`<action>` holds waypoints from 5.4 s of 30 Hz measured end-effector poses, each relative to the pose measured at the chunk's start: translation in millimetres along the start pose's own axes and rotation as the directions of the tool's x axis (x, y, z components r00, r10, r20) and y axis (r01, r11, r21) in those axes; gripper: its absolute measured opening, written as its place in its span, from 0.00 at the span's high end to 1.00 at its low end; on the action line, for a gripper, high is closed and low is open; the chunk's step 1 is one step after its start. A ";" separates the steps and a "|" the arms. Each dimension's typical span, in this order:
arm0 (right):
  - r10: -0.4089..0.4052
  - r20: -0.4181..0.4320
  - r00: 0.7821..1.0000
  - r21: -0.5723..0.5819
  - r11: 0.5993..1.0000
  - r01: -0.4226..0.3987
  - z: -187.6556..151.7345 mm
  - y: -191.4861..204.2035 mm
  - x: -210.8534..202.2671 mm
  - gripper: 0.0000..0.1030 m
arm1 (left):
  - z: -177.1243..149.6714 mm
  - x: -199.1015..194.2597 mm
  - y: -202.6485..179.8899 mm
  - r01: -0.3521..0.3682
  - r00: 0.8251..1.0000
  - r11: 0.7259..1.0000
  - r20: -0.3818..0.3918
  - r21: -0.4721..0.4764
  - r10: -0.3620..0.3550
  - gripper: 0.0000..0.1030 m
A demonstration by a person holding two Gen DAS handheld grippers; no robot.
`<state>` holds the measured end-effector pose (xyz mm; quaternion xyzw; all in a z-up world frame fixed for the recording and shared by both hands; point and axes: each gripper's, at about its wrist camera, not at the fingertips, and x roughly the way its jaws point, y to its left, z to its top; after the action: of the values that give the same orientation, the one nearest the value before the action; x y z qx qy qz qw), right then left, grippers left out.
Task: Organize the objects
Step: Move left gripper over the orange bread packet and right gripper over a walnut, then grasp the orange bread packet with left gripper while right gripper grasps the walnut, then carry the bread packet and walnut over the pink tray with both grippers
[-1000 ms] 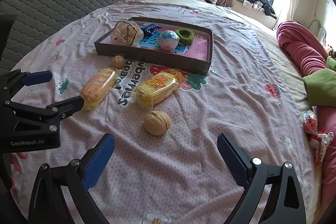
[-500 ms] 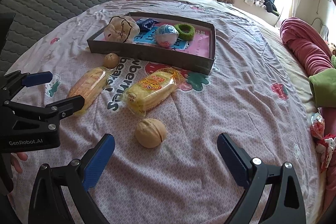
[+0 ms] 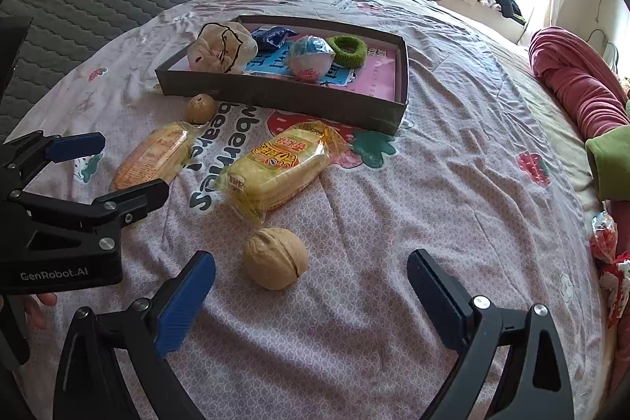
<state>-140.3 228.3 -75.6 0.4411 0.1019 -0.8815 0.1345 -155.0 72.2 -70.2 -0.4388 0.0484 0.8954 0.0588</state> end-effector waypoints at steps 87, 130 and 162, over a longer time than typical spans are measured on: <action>0.080 0.040 0.996 0.029 0.996 -0.081 -8.5 22.6 -42.5 0.66 | -9.9 -39.3 2.5 0.076 0.997 0.997 0.023 -0.016 -0.075 0.60; 0.039 0.271 0.962 -0.030 0.999 -0.032 54.5 26.4 -169.4 0.66 | 45.1 -162.9 4.4 0.045 0.972 0.999 0.232 0.006 -0.045 0.60; 0.034 0.332 0.943 -0.029 0.999 -0.025 130.9 -9.4 -123.4 0.66 | 138.1 -103.6 -3.3 0.011 0.964 1.000 0.267 0.026 -0.017 0.60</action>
<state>-170.7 216.3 101.6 0.2857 0.0820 -0.9398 0.1684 -199.2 88.1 95.9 -0.3136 0.0480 0.9452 0.0765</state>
